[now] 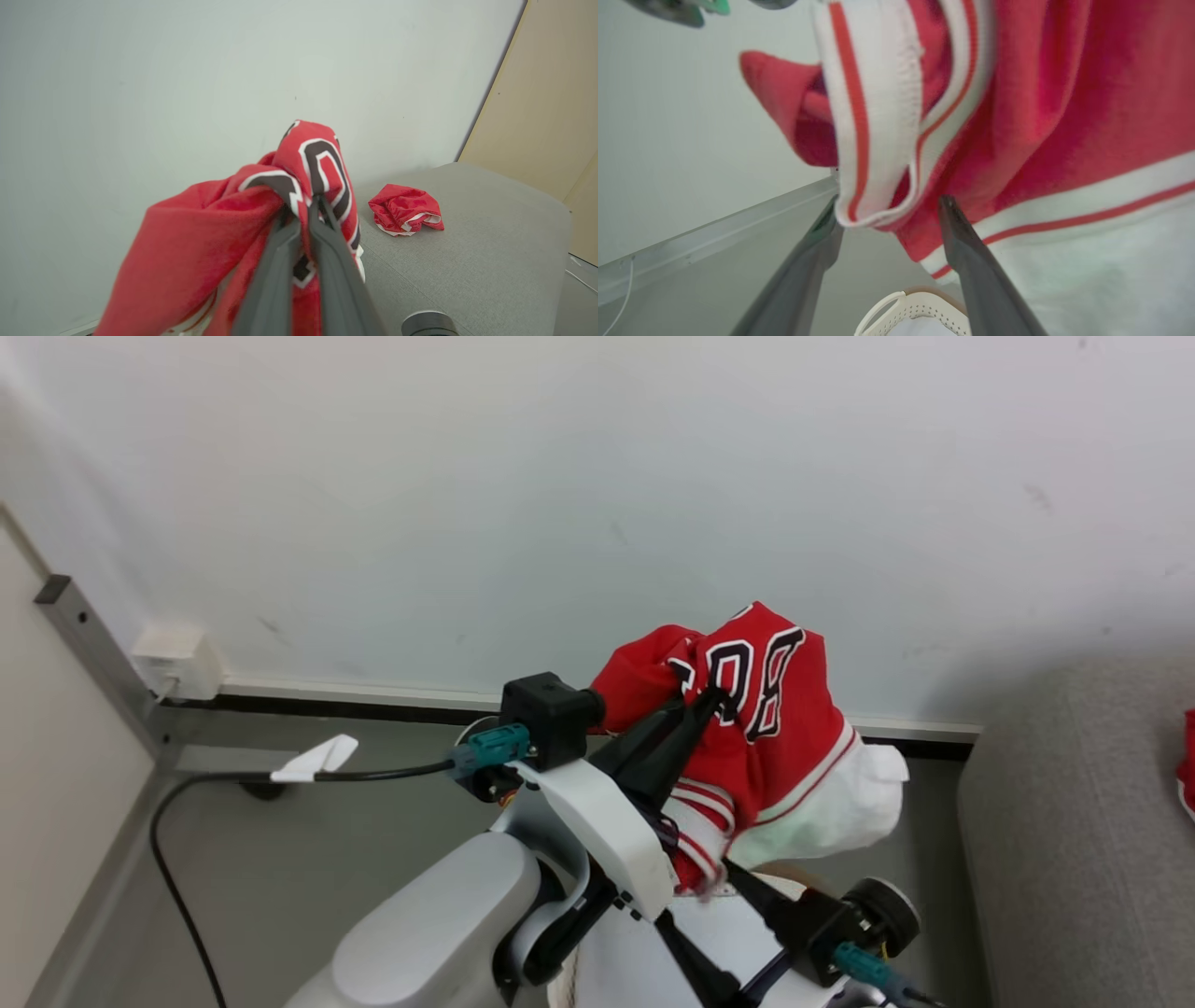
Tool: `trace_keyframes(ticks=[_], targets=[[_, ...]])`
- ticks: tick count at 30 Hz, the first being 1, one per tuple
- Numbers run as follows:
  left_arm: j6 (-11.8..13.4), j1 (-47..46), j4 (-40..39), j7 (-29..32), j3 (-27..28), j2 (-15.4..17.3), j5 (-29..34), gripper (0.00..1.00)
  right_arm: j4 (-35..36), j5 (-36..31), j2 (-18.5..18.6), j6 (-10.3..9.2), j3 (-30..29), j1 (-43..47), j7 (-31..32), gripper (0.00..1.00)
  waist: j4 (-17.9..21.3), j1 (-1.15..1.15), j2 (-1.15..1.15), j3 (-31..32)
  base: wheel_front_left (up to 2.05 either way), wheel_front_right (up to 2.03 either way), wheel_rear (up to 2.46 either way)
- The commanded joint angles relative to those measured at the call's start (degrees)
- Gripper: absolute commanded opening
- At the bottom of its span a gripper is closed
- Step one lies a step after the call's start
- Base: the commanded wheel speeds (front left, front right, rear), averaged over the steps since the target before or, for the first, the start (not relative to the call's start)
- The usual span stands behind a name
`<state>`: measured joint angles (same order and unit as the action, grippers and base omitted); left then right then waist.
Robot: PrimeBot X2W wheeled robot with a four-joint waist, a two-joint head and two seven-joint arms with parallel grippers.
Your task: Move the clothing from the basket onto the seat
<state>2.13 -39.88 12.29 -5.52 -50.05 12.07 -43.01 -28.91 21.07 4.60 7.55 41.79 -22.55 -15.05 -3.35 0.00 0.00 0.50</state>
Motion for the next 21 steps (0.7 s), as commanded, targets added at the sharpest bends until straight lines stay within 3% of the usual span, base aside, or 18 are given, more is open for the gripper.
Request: trace_keyframes(ticks=[1,5,19,20,21], targets=[[0.0,0.2,0.0,0.1,0.1,0.0,-0.3,0.0,-0.3,0.8,-0.2,-0.13,1.3,-1.0,-0.2,1.0,-1.5,0.0,0.0,0.2,0.0,0.0,0.0],[-0.2,0.1,0.0,0.2,-0.2,-0.1,-0.5,0.0,-1.6,1.4,0.0,-0.13,2.4,-1.3,-0.2,1.0,-2.8,0.0,0.0,0.2,0.0,0.0,0.0],[-0.5,0.9,-0.7,1.3,-2.4,-1.4,-0.7,0.0,-4.3,-2.8,-1.7,-0.13,-8.3,-4.3,-0.2,1.0,-7.3,0.0,0.0,1.0,0.0,0.0,0.0],[-0.5,1.0,-0.7,1.3,-2.5,-1.5,-0.8,0.0,-4.2,-2.5,-1.7,-0.13,-8.6,-4.3,-0.2,0.55,-7.5,0.0,0.0,1.1,0.0,0.0,0.0],[-0.4,1.0,-0.6,1.3,-2.6,-1.5,-0.8,0.0,-4.1,-2.1,-1.7,-0.13,-8.8,-4.4,-0.2,0.28,-7.7,0.0,0.0,1.2,0.0,0.0,0.0]])
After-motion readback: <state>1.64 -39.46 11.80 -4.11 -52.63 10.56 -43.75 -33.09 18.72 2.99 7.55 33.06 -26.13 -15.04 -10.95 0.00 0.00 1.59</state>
